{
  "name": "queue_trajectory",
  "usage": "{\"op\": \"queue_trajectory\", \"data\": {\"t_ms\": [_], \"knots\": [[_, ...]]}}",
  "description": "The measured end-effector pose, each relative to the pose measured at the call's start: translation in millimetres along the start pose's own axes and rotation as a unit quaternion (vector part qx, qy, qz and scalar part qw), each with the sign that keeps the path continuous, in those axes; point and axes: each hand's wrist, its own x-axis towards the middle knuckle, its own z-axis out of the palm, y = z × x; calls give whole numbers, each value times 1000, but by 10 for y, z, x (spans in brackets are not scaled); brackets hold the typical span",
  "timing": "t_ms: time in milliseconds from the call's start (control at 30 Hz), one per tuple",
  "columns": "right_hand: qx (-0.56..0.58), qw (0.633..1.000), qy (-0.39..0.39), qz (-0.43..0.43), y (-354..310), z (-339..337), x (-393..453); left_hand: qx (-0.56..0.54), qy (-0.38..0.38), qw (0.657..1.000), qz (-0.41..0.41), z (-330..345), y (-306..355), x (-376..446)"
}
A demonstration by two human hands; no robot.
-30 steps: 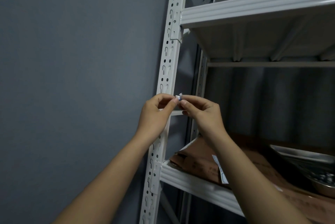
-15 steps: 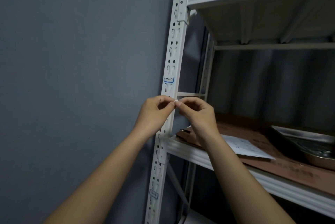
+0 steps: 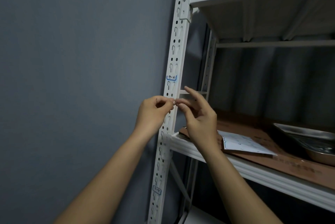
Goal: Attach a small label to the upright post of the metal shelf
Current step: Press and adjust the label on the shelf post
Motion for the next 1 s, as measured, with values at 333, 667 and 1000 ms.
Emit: {"op": "queue_trajectory", "data": {"t_ms": [333,667,1000], "knots": [[-50,997,58,22,60,-93,53,-17,-65,998,7,87,49,-77],[-188,976,20,-109,108,-135,23,14,-54,998,11,183,85,-112],[95,986,53,123,50,-304,133,16,-117,993,-7,195,90,-97]]}}
